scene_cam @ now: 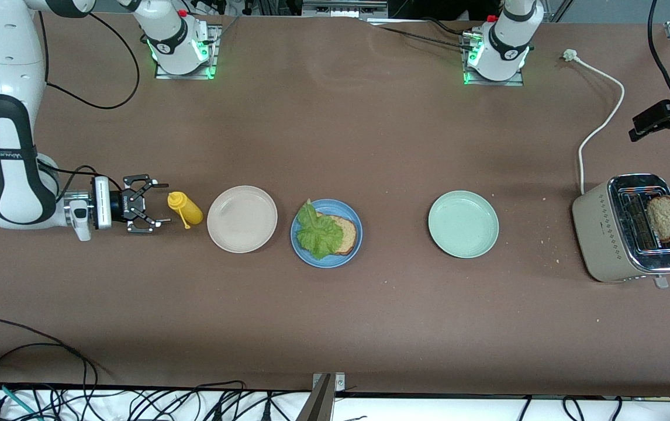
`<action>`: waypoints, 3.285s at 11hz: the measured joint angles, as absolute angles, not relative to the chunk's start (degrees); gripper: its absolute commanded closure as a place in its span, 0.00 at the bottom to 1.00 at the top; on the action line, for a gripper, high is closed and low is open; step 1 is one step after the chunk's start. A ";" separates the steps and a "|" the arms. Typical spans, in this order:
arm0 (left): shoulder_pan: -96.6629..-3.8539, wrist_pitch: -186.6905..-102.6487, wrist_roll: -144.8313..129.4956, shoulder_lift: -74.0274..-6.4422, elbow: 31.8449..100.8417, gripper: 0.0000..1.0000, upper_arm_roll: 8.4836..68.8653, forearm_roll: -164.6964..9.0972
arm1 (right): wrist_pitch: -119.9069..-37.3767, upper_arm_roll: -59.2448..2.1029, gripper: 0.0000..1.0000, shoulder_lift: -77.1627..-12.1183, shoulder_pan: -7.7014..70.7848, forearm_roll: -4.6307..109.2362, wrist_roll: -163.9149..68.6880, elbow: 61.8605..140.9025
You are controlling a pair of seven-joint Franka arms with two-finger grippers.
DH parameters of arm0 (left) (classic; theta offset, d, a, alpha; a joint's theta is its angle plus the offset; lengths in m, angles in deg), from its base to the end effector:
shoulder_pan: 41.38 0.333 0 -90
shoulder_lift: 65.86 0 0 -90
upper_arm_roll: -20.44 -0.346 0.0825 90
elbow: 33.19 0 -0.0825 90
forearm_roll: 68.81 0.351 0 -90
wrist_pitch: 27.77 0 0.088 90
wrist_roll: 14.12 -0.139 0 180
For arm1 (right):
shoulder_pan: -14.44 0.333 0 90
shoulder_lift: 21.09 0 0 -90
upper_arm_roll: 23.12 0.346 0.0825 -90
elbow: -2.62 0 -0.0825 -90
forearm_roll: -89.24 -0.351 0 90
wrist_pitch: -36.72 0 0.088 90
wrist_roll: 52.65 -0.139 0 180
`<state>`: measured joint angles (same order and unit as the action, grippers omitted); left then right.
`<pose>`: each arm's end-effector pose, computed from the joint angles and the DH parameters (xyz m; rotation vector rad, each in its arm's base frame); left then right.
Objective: Make sandwich in blue plate with both arms
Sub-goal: 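Grasp the yellow mustard bottle with the right gripper, then lift the mustard bottle with the right gripper over the blue plate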
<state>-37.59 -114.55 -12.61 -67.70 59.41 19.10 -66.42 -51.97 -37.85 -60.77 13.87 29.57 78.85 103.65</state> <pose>0.4990 0.0510 0.6147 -3.0956 -0.1809 0.1097 0.5798 -0.0184 0.2075 -1.5109 -1.4471 -0.6336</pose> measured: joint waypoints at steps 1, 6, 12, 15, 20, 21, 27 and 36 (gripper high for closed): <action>-37.59 -114.55 -12.61 -67.70 59.41 0.00 19.10 -66.42 | -51.95 -37.32 0.01 -61.06 13.88 28.43 79.82 103.65; -37.59 -114.55 -12.61 -67.70 59.41 0.00 19.10 -66.42 | -51.93 -36.06 0.85 -62.68 13.90 27.38 82.99 103.61; -37.20 -114.55 -12.61 -67.70 59.41 0.00 19.10 -66.42 | -51.10 -35.60 0.92 -62.87 14.09 33.27 73.81 98.14; -37.18 -114.55 -12.61 -67.70 59.41 0.00 19.11 -66.42 | -49.51 -35.43 0.96 -62.45 15.65 41.00 59.37 90.63; -37.15 -114.55 -12.61 -67.70 59.41 0.00 19.11 -66.42 | -50.13 -35.20 0.95 -61.72 27.03 57.98 23.87 78.14; -37.14 -114.55 -12.61 -67.70 59.41 0.00 19.12 -66.42 | -51.22 -35.17 0.95 -61.72 29.48 61.20 19.39 76.67; -37.12 -114.54 -12.61 -67.70 59.41 0.00 19.13 -66.42 | -61.75 -34.99 0.95 -61.95 46.95 85.61 3.18 75.62; -36.66 -114.51 -12.61 -67.62 59.41 0.00 19.09 -66.90 | -63.31 -34.88 0.95 -65.56 65.37 116.32 -7.30 75.68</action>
